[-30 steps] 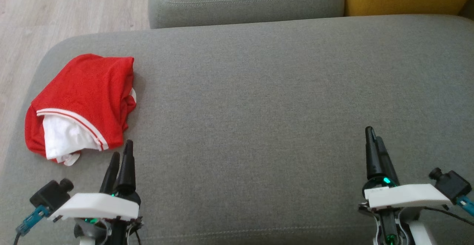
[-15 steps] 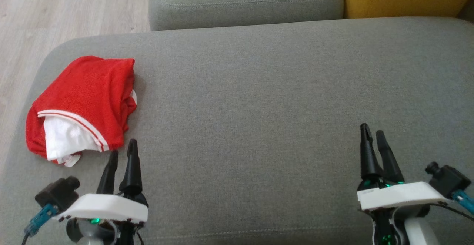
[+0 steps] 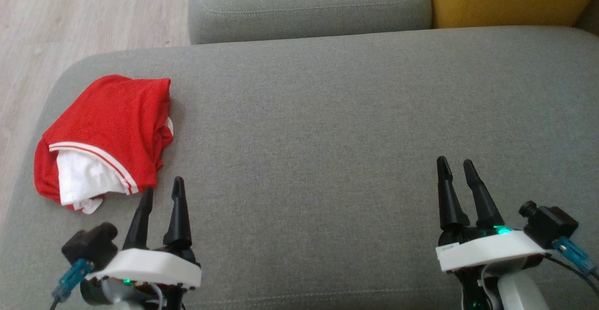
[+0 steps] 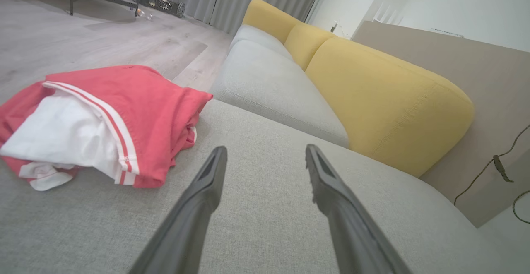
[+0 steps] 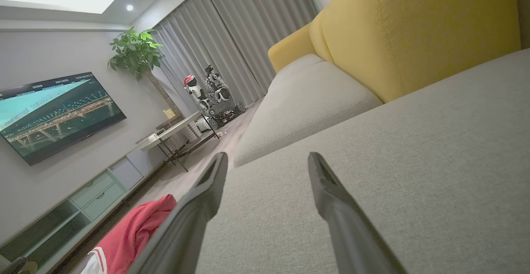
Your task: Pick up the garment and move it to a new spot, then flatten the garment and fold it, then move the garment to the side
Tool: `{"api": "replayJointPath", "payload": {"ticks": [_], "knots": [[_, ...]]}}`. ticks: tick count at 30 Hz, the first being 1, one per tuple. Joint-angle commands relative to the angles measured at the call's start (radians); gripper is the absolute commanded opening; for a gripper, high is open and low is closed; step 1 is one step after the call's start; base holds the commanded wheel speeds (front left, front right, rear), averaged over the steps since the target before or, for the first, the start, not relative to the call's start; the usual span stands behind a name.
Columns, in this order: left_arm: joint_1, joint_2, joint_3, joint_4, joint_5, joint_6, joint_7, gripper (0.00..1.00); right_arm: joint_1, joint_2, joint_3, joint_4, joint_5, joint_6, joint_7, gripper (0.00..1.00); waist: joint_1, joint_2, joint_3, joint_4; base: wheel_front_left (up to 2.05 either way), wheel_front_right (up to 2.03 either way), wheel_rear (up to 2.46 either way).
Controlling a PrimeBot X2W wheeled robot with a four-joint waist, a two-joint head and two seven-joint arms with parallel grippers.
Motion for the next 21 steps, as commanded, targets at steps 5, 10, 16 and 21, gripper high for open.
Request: {"api": "replayJointPath", "payload": {"ticks": [5,10,16,21], "knots": [[-0.016,0.014,0.0,-0.063,0.082,0.004,-0.028,1.0,-0.028,-0.005,0.033,-0.048,-0.092,0.006,-0.027,1.0,0.0,0.0,-0.004,0.001,0.0,0.0,0.0],[-0.007,0.015,-0.006,-0.068,0.139,-0.002,-0.042,1.0,-0.026,-0.006,0.033,-0.053,-0.153,0.006,-0.042,1.0,0.0,0.0,-0.002,0.001,0.0,0.0,0.0],[-0.004,0.015,-0.013,-0.081,0.212,-0.002,-0.06,1.0,-0.02,-0.006,0.018,-0.052,-0.21,0.007,-0.059,1.0,0.0,0.0,0.001,0.002,0.0,0.0,0.0],[-0.003,0.015,-0.019,-0.095,0.271,0.001,-0.075,1.0,-0.022,-0.006,0.016,-0.051,-0.262,0.007,-0.074,1.0,0.0,0.0,0.001,0.001,0.0,0.0,0.0]]}}
